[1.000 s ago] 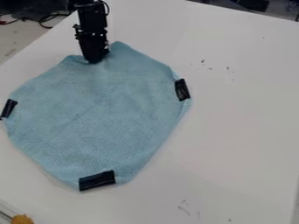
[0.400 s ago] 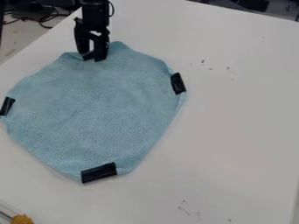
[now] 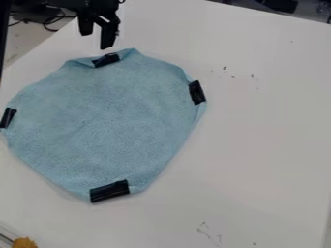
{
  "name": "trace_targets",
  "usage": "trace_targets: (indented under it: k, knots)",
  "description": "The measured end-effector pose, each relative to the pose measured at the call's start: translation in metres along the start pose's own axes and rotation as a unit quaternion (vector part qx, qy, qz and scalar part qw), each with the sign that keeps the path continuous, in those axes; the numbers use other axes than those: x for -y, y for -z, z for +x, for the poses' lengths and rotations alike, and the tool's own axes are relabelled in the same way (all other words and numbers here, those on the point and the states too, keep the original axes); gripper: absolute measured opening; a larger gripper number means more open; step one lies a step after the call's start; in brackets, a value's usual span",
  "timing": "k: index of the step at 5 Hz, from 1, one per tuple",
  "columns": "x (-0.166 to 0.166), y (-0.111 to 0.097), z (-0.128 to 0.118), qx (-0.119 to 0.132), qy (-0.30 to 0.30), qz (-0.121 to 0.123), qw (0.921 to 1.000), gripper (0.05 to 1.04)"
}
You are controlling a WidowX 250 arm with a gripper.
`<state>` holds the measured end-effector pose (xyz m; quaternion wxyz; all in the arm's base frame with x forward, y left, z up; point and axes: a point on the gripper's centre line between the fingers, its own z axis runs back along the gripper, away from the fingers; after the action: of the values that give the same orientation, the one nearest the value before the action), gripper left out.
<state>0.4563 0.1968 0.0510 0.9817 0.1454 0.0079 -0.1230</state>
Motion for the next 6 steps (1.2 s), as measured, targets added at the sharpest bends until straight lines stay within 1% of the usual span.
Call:
trace_targets:
  k: [1,2,3,4,5,6]
  knots:
    - [0.0,0.001,0.007,0.015,-0.001,0.008,0.9999,0.999]
    - [0.017,0.02,0.001,0.002,-0.003,-0.023,0.9997,0.999]
    - [0.03,0.017,-0.008,-0.013,-0.017,-0.056,0.9982,0.999]
    - [0.052,-0.007,-0.041,-0.017,-0.074,-0.072,0.9945,0.999]
    - [0.069,-0.044,-0.058,0.023,-0.109,-0.046,0.9927,0.999]
    - [0.085,-0.062,-0.065,0.052,-0.129,-0.038,0.9896,0.999]
